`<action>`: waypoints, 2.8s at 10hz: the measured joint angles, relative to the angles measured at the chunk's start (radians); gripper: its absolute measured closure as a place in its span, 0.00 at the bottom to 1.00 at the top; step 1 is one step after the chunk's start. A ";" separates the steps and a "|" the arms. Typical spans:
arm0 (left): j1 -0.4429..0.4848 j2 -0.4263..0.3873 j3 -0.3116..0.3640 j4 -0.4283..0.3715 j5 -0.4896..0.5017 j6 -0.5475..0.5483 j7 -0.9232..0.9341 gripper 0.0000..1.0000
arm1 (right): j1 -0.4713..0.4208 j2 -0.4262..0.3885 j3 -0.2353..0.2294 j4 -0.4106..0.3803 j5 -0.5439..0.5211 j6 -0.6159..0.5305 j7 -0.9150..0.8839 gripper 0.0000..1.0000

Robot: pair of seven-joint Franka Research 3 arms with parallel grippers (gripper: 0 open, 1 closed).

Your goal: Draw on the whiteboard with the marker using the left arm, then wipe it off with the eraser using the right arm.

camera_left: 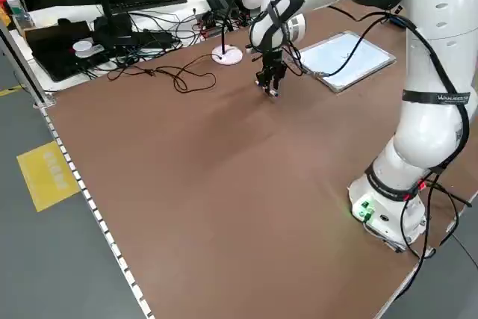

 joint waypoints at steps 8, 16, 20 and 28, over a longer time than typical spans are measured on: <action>-0.003 0.005 -0.003 0.014 0.001 0.007 0.001 0.04 | 0.019 0.008 0.001 -0.003 0.000 0.001 0.003 0.00; -0.003 0.008 -0.004 0.033 0.002 0.007 0.001 0.00 | 0.018 0.009 -0.001 -0.013 0.001 -0.049 0.003 0.00; -0.004 0.010 -0.005 0.036 0.002 0.007 0.001 0.00 | 0.016 0.009 -0.003 -0.013 0.001 -0.048 0.003 0.00; -0.003 -0.043 -0.009 0.312 0.002 -0.260 0.001 0.00 | 0.017 0.018 -0.002 -0.014 0.001 -0.041 0.003 0.00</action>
